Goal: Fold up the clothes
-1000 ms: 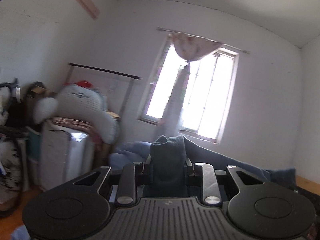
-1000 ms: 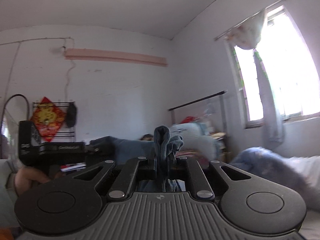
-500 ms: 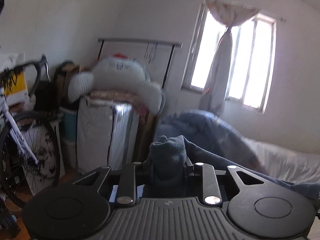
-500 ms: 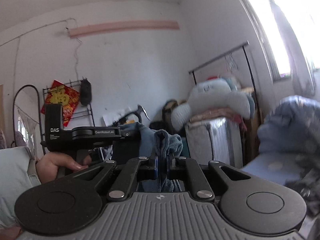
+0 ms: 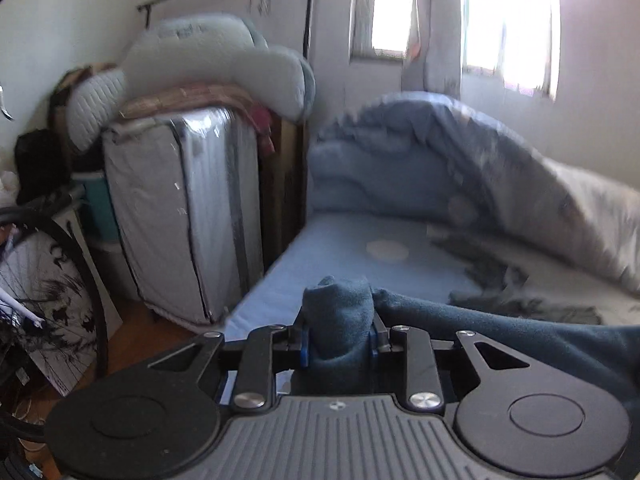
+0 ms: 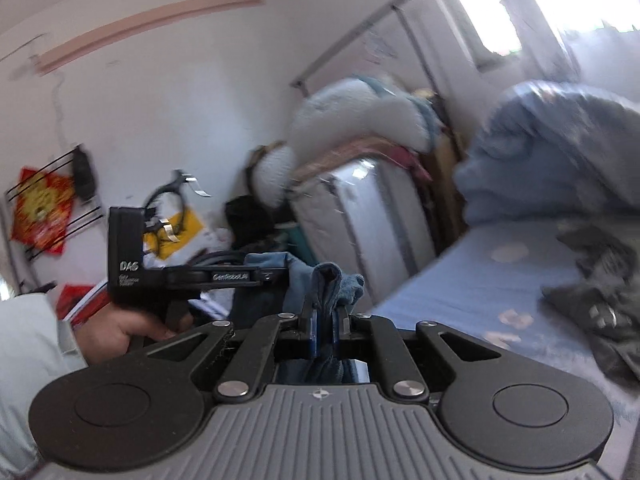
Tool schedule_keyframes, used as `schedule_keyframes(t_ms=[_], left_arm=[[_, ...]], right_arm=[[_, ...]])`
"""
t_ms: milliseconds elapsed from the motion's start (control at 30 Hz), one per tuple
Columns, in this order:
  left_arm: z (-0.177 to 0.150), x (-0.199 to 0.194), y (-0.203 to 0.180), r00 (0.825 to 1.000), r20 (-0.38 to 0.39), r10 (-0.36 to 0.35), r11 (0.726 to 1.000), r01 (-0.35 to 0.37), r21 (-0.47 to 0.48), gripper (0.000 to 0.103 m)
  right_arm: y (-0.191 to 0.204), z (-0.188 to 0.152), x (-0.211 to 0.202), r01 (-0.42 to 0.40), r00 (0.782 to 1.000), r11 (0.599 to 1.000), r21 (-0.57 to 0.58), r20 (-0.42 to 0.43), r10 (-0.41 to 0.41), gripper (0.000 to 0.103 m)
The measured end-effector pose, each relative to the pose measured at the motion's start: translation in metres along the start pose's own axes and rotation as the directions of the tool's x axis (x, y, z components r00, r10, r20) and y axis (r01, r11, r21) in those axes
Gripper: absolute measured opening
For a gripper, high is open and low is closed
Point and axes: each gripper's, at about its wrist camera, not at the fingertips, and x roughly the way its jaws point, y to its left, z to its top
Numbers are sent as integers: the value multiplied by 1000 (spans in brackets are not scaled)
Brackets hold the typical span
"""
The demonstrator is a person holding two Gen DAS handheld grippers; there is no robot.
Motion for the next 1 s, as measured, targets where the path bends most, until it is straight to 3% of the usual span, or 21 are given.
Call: schedule_keyframes(t_ms=[200, 367, 533, 633, 667, 700, 767, 867, 1000], left_arm=[[-31, 71, -10, 997, -79, 18, 1000, -16, 20, 29], [-52, 100, 0, 992, -120, 28, 999, -32, -33, 36], [-55, 96, 17, 994, -106, 35, 995, -45, -84, 54], [-52, 84, 28, 996, -84, 29, 992, -39, -119, 58], [-51, 80, 31, 997, -76, 28, 991, -38, -131, 61], [-50, 73, 34, 997, -67, 40, 989, -49, -141, 63], [-46, 61, 38, 997, -51, 60, 985, -67, -161, 64], [-38, 35, 43, 997, -14, 73, 977, -75, -200, 71], [-26, -11, 34, 998, 46, 48, 977, -37, -211, 78]], right_arm=[[-72, -19, 39, 70, 993, 997, 32, -97, -67, 7], [-112, -41, 55, 113, 980, 991, 73, -171, -99, 7], [-128, -54, 56, 131, 973, 988, 78, -203, -113, 8], [-123, -54, 47, 191, 964, 979, 69, -204, -173, 23], [-119, -54, 41, 235, 957, 971, 46, -187, -223, 34], [-114, -54, 36, 279, 948, 960, 25, -169, -271, 38], [-110, -51, 26, 334, 933, 942, 16, -144, -329, 38], [-104, -44, 9, 356, 929, 934, 29, -122, -350, 39], [-80, -32, -26, 375, 924, 927, -8, -79, -374, 49]])
